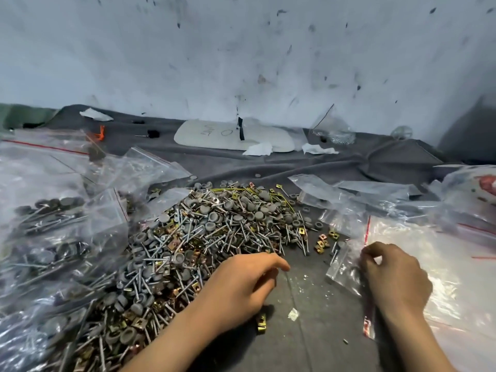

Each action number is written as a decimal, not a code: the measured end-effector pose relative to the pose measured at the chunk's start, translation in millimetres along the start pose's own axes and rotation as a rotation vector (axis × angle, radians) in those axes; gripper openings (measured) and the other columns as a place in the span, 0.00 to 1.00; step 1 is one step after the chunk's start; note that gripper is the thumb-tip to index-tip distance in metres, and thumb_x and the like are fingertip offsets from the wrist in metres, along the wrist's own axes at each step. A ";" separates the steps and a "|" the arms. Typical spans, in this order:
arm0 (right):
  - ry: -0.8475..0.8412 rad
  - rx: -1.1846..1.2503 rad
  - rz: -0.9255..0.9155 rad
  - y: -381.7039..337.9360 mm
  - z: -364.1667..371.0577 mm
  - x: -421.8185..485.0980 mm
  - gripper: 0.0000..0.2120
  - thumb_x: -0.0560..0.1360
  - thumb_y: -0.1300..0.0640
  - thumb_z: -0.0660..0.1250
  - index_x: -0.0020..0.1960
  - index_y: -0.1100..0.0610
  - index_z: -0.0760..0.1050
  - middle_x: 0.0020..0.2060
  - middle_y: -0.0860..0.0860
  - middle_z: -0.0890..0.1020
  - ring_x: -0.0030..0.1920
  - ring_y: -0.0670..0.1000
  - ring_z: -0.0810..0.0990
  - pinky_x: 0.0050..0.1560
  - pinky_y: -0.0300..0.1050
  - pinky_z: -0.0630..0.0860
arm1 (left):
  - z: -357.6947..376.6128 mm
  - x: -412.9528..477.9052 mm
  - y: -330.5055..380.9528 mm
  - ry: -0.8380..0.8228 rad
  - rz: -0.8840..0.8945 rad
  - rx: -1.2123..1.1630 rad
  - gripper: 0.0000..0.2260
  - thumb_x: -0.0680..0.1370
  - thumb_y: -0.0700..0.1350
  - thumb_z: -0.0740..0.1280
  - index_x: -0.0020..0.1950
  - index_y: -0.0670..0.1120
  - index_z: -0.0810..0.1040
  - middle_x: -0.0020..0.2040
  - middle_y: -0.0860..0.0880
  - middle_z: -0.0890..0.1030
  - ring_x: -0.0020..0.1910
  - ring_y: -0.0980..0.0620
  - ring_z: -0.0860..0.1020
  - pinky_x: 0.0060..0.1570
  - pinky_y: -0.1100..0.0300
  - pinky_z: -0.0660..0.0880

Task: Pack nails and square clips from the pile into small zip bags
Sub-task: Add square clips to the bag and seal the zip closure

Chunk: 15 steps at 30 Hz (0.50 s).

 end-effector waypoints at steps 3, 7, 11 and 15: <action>0.233 0.090 -0.143 -8.3 -14.9 -2.6 0.01 0.72 0.60 0.73 0.42 0.56 0.82 0.42 0.57 0.83 0.41 0.62 0.77 0.43 0.49 0.66 | 0.3 -0.4 0.1 0.026 -0.019 0.013 0.11 0.76 0.44 0.62 0.56 0.50 0.79 0.36 0.69 0.71 0.38 0.73 0.71 0.43 0.76 0.66; 0.438 0.764 -0.112 -16.4 -47.0 -15.7 0.06 0.76 0.60 0.69 0.45 0.49 0.79 0.42 0.46 0.81 0.47 0.51 0.76 0.47 0.44 0.68 | -2.4 -1.3 1.8 0.100 -0.031 -0.026 0.11 0.77 0.45 0.64 0.58 0.48 0.80 0.40 0.64 0.76 0.41 0.67 0.74 0.45 0.72 0.70; 0.134 1.769 0.227 -24.1 -57.9 -21.1 0.09 0.79 0.57 0.61 0.41 0.48 0.71 0.32 0.42 0.75 0.37 0.42 0.75 0.42 0.38 0.76 | -5.2 -2.9 -3.5 0.222 -0.111 -0.242 0.18 0.75 0.53 0.66 0.64 0.52 0.77 0.53 0.59 0.82 0.48 0.65 0.79 0.49 0.65 0.76; -0.022 1.847 0.338 -39.2 -51.6 -26.8 0.10 0.80 0.57 0.58 0.41 0.50 0.72 0.34 0.44 0.77 0.50 0.53 0.76 0.59 0.56 0.76 | 7.2 0.5 -5.6 0.075 -0.353 -0.933 0.34 0.65 0.63 0.73 0.68 0.56 0.68 0.56 0.56 0.83 0.52 0.53 0.82 0.42 0.59 0.80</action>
Point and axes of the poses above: each hand's wrist, its own x-axis towards the middle knuckle, its own z-axis out of the palm, y = z × x, the point moved 5 cm from there along x, towards the middle knuckle
